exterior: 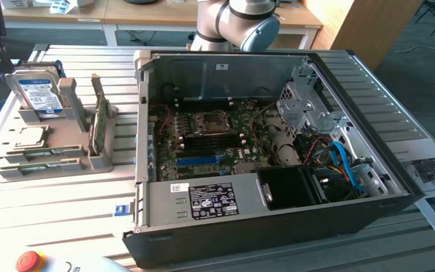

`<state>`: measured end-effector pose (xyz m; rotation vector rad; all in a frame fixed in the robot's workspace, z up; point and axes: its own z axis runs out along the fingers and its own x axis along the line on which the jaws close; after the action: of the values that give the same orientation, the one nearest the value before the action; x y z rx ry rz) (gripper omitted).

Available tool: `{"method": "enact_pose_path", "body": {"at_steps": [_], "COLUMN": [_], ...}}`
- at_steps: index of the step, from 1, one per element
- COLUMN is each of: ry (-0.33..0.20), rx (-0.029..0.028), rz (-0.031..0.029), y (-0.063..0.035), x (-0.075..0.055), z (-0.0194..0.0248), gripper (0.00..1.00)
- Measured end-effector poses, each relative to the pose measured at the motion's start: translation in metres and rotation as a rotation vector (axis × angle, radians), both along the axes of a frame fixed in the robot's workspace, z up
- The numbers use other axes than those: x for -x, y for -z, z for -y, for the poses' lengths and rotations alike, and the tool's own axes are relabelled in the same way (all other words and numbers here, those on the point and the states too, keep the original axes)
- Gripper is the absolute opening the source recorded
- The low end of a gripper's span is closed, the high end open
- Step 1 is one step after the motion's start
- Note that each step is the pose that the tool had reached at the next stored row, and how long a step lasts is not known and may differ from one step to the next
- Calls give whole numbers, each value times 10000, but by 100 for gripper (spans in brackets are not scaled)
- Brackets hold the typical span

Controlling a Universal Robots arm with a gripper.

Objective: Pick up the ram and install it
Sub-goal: 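Pick up the ram and move it above insertion slot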

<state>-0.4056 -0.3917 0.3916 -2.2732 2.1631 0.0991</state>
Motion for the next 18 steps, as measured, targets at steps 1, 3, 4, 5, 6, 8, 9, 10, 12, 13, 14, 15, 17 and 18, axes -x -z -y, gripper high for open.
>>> {"method": "enact_pose_path", "body": {"at_steps": [1,3,4,5,6,8,9,10,12,13,14,15,17,18], "ry": [1,0,1,1,1,0,0,1,1,1,1,0,3,11], "rx": [0,0,0,0,0,0,0,0,0,0,1,0,1,0], "rz": [-1,0,1,0,0,0,-1,-1,-1,0,0,0,-1,-1], "y": [7,23,31,41,50,69,79,88,109,119,128,136,151,157], "x": [0,0,0,0,0,0,0,1,1,1,1,1,1,1], "z": [1,5,6,8,9,13,15,17,21,24,26,29,33,34], "gripper": [10,10,10,10,10,10,10,10,10,10,10,10,10,10]}}
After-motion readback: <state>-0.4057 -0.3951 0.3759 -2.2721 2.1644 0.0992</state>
